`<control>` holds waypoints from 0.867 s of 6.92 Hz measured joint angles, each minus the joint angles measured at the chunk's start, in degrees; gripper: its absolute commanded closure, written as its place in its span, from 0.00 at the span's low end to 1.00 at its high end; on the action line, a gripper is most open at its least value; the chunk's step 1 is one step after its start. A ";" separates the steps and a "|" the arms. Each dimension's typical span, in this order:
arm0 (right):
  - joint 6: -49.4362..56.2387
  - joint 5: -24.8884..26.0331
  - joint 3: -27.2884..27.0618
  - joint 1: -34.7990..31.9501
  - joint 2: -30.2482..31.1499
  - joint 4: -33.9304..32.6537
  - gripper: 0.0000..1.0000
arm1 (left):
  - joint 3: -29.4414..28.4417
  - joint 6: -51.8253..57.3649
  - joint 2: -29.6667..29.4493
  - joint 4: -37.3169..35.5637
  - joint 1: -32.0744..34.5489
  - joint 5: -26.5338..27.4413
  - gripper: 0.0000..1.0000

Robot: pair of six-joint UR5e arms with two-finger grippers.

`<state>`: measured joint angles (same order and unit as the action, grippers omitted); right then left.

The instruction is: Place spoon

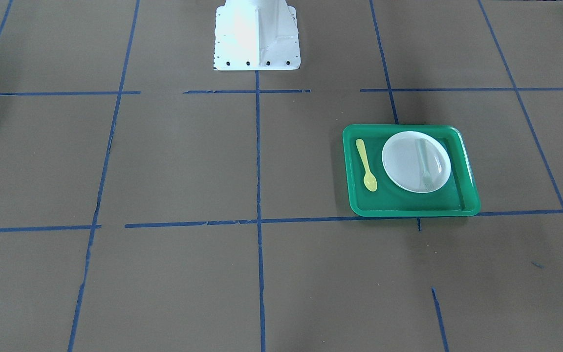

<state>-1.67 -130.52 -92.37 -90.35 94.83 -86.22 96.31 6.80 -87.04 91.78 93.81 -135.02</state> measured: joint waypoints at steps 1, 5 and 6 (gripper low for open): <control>0.00 0.00 0.00 0.00 0.00 0.00 0.00 | 0.42 0.75 -0.15 -1.48 0.03 0.06 0.00; 0.00 0.00 0.00 0.00 0.00 0.00 0.00 | 1.00 3.06 -0.22 -3.71 0.65 0.19 0.00; 0.00 0.02 0.00 0.00 0.00 0.00 0.00 | 0.95 3.11 -0.21 -3.74 0.85 0.19 0.00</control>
<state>-1.67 -130.50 -92.37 -90.35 94.83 -86.22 97.26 9.91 -87.25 88.04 94.67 -134.83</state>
